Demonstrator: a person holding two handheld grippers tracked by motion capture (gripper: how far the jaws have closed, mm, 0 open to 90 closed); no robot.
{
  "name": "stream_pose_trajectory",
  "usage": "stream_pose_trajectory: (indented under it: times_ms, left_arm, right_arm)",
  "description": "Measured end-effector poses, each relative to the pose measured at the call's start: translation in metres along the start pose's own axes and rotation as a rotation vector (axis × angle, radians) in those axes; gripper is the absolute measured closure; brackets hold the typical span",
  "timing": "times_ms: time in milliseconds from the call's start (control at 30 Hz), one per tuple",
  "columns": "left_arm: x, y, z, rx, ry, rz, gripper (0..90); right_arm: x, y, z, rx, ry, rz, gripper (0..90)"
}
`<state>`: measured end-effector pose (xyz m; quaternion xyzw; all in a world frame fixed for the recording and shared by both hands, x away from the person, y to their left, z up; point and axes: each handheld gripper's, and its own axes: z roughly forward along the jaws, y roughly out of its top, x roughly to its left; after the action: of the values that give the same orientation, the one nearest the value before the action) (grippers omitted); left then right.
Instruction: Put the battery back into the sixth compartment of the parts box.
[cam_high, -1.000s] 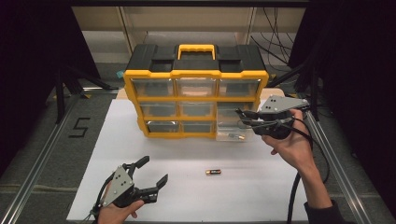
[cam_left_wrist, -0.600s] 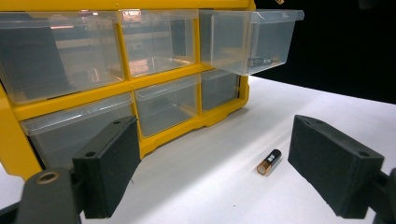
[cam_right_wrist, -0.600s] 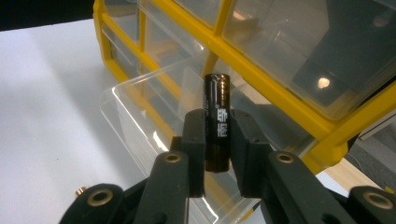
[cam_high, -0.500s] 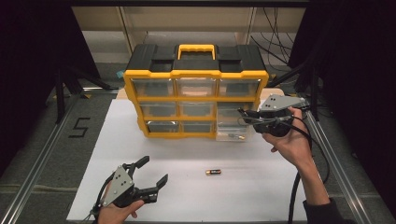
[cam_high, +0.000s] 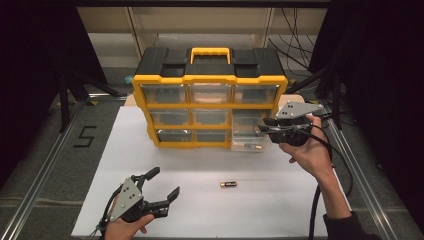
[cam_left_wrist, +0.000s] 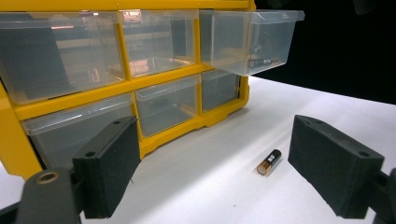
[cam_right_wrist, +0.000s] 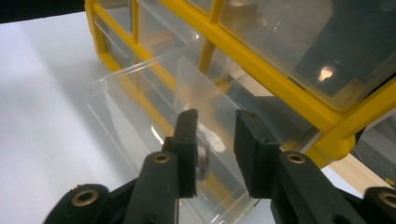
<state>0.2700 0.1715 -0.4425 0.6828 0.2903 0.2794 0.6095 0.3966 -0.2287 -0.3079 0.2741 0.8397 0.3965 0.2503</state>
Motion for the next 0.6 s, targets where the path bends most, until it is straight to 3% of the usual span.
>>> stream_pose_trajectory:
  times_ms: [233,600]
  left_arm:
    - [0.0,0.0,0.0,0.0,0.001,-0.002,16.3]
    - [-0.001,0.0,-0.001,-0.001,0.003,-0.01,16.3]
  right_arm:
    - [0.006,0.006,-0.006,-0.039,-0.017,-0.004,58.2]
    - [0.03,0.019,-0.01,-0.061,0.061,-0.046,41.9]
